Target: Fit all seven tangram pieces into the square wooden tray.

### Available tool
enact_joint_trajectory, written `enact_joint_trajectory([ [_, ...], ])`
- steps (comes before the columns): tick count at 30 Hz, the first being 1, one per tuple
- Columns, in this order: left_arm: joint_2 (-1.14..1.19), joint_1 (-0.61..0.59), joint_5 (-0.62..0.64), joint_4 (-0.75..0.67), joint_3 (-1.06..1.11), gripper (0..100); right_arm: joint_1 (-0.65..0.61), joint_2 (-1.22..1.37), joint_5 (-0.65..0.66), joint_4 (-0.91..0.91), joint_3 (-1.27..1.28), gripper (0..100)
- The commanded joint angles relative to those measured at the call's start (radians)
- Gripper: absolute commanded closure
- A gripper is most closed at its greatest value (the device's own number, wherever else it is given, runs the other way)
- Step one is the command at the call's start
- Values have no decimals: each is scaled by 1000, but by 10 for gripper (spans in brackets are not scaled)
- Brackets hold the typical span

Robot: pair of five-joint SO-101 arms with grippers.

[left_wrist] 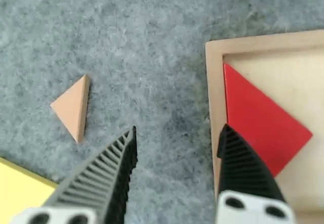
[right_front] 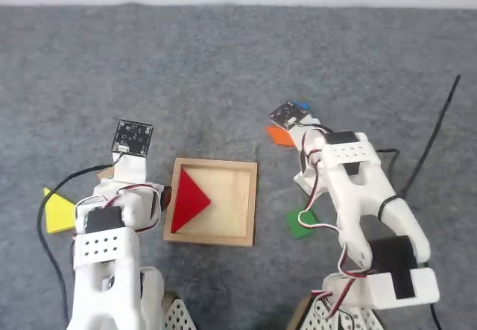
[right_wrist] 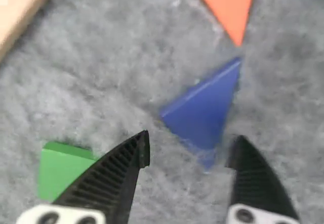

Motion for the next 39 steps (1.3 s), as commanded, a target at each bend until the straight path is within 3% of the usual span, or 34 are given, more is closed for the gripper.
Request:
enact_joint_trajectory([
  [1, -20, -5, -15, -17, -7, 746, 2, -13, 21, -5, -57, 840],
  [8, -20, -5, -15, -17, -5, 746, -45, -77, 6, 153, -144, 746],
  [11, -20, -5, -15, -17, -5, 746, -33, -105, -63, 186, -203, 742],
  [16, -20, -5, -15, -17, -5, 746, -18, -45, -132, 107, -207, 742],
  [23, -26, -5, -15, -35, 10, 746, 7, 171, -126, 47, -216, 742],
  [39, -25, -5, -15, -37, 10, 746, -41, 183, -78, 48, -259, 742],
])
